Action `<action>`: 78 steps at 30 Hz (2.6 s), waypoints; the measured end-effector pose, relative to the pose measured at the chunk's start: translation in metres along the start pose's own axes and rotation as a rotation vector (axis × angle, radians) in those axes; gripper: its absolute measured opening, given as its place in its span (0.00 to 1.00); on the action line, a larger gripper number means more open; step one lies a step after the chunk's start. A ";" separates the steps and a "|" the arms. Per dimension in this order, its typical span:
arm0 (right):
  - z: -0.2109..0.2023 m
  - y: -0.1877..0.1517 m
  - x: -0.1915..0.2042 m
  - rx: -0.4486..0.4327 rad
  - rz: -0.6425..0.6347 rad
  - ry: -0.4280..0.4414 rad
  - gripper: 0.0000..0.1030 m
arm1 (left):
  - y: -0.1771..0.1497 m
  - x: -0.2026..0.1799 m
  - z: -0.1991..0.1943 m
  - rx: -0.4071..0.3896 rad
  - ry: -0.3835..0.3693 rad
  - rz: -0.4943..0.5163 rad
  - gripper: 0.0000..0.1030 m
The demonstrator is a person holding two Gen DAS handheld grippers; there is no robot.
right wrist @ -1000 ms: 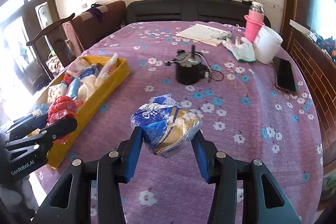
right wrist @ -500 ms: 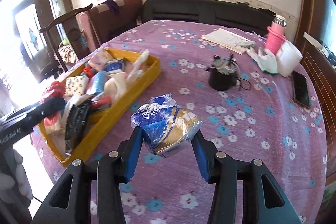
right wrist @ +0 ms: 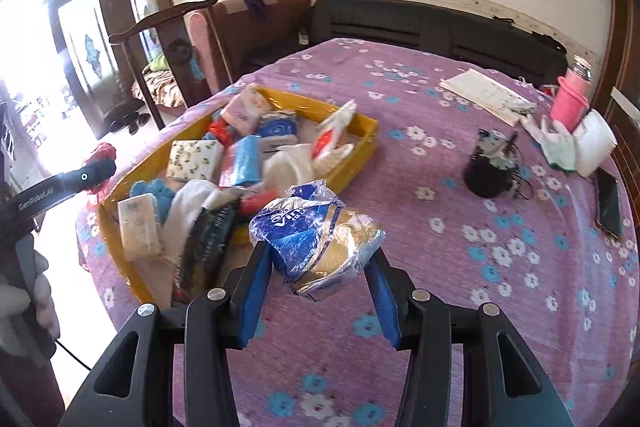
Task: Organize soft objects
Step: 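Lift both held bags and carry them over the yellow tray, then lower both bags into the yellow tray and open both grippers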
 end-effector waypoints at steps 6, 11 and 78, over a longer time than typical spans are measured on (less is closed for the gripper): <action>0.003 0.001 0.021 0.011 -0.022 0.070 0.50 | -0.002 0.014 0.005 0.016 0.013 -0.024 0.39; 0.005 -0.001 0.045 0.028 -0.044 0.142 0.50 | -0.005 0.014 0.014 0.040 0.011 -0.016 0.39; 0.048 0.035 0.050 0.022 -0.242 -0.200 0.34 | -0.017 -0.001 0.009 0.014 0.058 0.127 0.74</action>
Point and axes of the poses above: each gripper's, at about its wrist camera, not at the fingertips, and z roughly the way its jaws point, x to its left, y to its top, the point moved 3 cm from there along z, roughly the way its jaws point, and after that the axes turned 10 degrees about -y, right-handed, at the moved point
